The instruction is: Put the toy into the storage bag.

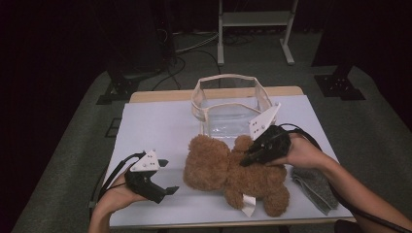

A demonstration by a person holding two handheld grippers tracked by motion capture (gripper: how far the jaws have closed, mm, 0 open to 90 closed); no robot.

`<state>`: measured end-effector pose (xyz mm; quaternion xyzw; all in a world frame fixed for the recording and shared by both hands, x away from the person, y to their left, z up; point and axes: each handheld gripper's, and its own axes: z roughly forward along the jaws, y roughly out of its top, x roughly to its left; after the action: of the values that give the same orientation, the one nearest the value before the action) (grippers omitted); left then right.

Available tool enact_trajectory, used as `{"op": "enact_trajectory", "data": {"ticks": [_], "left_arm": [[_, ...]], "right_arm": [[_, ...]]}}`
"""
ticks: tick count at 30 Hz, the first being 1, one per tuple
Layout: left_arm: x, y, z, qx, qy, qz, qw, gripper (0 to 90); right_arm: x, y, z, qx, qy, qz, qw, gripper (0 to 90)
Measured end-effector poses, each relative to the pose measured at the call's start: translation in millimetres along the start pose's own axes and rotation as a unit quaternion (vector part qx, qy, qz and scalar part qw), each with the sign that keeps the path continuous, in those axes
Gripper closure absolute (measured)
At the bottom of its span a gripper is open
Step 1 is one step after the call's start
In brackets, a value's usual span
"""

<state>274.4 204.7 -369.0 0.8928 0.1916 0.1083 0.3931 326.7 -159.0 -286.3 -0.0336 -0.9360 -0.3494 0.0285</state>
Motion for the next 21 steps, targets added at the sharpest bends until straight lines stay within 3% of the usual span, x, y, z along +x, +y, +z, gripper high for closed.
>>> {"op": "enact_trajectory", "data": {"ticks": [14, 21], "left_arm": [[0.9, -1.3, -2.2, -0.005, 0.0, -0.003, 1.0, 8.9], [1.6, -2.5, -2.5, -0.005, -0.001, -0.004, 1.0, 8.9]], "right_arm": [[3.0, 27.1, -23.4, -0.01, -0.005, -0.008, 0.9999, 81.9], [-1.0, 33.3, -31.7, -0.035, 0.0, -0.002, 0.9994, 82.1]]}}
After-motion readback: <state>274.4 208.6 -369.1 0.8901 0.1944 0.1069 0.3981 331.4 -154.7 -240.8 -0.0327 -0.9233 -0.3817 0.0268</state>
